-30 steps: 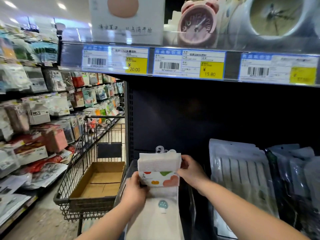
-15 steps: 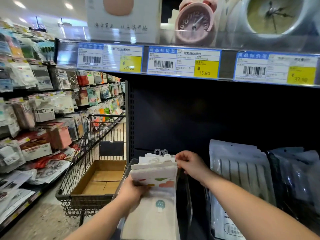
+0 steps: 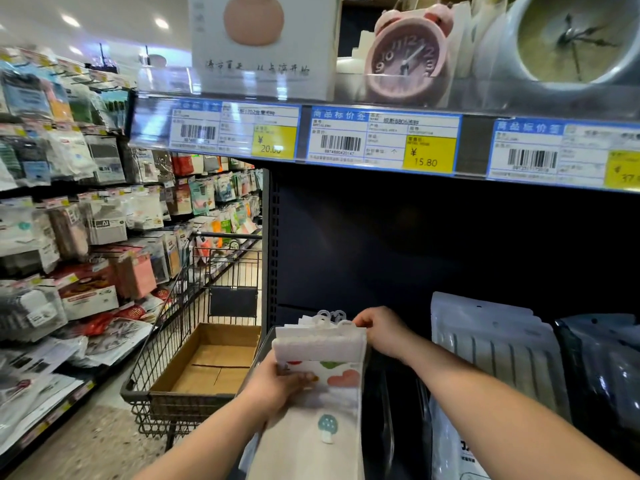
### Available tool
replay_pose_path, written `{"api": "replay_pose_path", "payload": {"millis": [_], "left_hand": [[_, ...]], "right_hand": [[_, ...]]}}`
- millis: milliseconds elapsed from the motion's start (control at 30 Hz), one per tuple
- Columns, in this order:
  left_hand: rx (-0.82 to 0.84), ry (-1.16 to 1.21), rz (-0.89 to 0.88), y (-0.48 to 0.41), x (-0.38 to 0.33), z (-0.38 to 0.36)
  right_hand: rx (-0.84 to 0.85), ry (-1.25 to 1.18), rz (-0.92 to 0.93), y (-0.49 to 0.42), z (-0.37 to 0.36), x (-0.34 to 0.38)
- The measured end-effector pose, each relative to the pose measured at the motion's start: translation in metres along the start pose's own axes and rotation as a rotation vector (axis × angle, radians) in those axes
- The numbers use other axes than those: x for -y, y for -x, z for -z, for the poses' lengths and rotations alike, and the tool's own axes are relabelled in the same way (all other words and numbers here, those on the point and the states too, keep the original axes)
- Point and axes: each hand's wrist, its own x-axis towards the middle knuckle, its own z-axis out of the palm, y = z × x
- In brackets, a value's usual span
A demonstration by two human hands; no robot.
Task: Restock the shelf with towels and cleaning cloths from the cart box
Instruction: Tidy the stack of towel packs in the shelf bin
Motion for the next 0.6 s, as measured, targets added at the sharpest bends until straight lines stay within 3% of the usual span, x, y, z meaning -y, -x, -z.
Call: {"api": "replay_pose_path", "payload": {"millis": [233, 600], "left_hand": [[0.028, -0.139, -0.015, -0.005, -0.012, 0.006], [0.084, -0.330, -0.069, -0.005, -0.024, 0.008]], "right_hand": [[-0.056, -0.327, 0.001, 0.014, 0.011, 0.014], [-0.125, -0.420, -0.002, 0.008, 0.017, 0.021]]}}
